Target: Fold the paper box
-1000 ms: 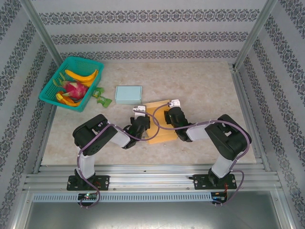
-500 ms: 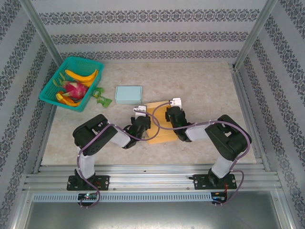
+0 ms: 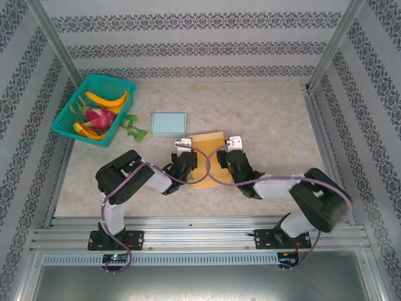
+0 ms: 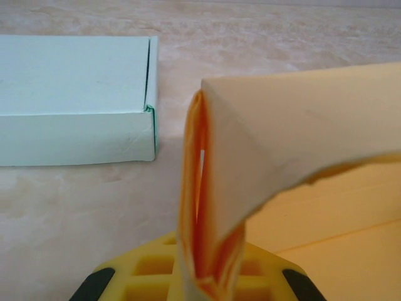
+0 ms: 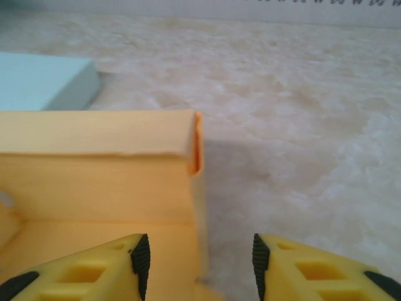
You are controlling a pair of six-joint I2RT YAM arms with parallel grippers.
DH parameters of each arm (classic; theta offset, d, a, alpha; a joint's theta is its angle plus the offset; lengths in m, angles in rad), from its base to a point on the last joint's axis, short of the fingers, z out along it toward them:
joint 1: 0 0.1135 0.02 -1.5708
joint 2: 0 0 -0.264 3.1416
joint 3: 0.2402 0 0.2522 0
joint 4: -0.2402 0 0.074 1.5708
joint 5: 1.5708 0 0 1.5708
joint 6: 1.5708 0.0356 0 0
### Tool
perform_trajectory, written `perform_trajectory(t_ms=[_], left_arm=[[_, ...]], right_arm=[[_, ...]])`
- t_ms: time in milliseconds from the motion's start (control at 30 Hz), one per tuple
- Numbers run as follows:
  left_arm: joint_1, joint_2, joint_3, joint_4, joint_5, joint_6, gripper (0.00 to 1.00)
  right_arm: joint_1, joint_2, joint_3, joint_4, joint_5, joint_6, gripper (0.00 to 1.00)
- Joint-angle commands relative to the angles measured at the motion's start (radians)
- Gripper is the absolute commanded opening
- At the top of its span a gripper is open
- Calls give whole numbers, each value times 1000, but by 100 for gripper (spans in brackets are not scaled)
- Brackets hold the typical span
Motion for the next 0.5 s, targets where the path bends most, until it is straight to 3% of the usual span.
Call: perform_trajectory(t_ms=[0, 233, 467], left_arm=[[9, 14, -1, -46, -37, 28, 0], [8, 40, -59, 149, 85, 147, 0], [1, 78, -84, 259, 208, 243, 0]], right_arm=[[2, -150, -72, -82, -55, 69, 52], [-63, -430, -37, -352, -142, 140, 57], [-164, -330, 80, -396, -293, 179, 56]])
